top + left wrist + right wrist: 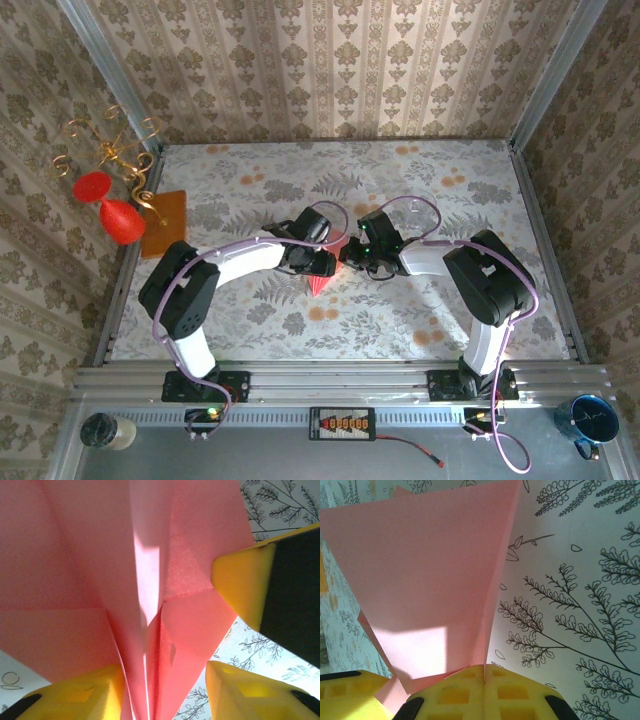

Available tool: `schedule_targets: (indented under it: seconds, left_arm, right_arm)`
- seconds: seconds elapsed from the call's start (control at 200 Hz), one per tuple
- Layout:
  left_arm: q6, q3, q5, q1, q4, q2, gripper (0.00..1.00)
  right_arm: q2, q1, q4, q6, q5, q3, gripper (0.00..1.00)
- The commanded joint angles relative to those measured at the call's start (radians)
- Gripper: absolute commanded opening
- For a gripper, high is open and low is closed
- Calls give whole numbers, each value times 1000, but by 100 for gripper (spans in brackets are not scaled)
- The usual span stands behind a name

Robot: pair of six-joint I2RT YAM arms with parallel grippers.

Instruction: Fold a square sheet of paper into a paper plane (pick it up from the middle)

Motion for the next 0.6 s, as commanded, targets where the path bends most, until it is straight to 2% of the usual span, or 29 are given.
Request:
schedule_targets:
  seconds: [0.0,0.155,0.365,0.595]
  left_arm:
    - [32,24,-24,-7,-39,25,47]
    - [35,34,-43,-9,-48,47,47]
    - [38,53,-59,-12,-58,73,39]
    - [38,65,-74,-19,-70,93,39]
  right_arm:
    - [22,-5,9,9,-15,15,1]
    - [26,-5,11,7,-16,17,1]
    - [24,-7,14,12,-18,17,1]
    - [23,-13,20,19,-25,15,2]
